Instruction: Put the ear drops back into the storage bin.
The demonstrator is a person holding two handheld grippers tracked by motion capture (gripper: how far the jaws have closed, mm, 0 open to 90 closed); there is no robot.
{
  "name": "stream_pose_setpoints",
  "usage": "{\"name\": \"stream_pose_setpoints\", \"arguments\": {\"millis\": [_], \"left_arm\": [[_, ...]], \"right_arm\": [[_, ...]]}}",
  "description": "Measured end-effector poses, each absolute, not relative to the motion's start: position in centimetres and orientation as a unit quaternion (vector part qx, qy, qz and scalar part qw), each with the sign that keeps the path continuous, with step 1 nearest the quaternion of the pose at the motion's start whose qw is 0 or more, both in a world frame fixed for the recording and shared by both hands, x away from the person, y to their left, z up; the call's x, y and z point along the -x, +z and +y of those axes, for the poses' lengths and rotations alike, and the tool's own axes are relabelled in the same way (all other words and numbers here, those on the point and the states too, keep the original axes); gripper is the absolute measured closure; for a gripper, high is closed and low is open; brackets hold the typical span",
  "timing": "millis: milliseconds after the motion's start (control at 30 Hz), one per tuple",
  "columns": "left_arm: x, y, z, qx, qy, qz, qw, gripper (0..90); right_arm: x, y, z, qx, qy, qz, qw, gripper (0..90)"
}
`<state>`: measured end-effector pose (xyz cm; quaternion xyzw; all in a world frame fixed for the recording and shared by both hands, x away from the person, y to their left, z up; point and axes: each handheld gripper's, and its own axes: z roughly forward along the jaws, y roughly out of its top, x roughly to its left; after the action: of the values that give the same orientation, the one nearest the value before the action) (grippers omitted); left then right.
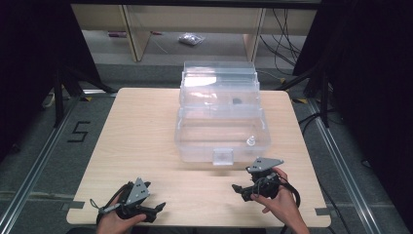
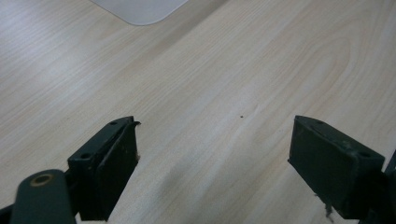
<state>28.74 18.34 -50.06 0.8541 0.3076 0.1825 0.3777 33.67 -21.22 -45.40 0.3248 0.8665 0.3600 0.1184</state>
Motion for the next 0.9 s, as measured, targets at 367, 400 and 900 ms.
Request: {"name": "stream_pose_setpoints", "arguments": {"millis": [367,400,900], "left_arm": [[-28.7,-50.1,18.3,-0.855,0.182,0.307,0.376,15.0],[-28.8,-50.1,18.3,-0.855,0.18,0.306,0.377,15.0],[-28.9,-50.2,18.3,-0.857,0.188,0.305,0.37,14.9]], "right_arm": [[-32.8,-46.2,-21.7,-0.326,0.358,0.867,0.119,18.7],[-32.7,-46.1,-21.8,-0.331,0.353,0.868,0.112,18.8],[-31.4,-47.0,-22.7,-0.333,0.359,0.864,0.115,18.3]]}}
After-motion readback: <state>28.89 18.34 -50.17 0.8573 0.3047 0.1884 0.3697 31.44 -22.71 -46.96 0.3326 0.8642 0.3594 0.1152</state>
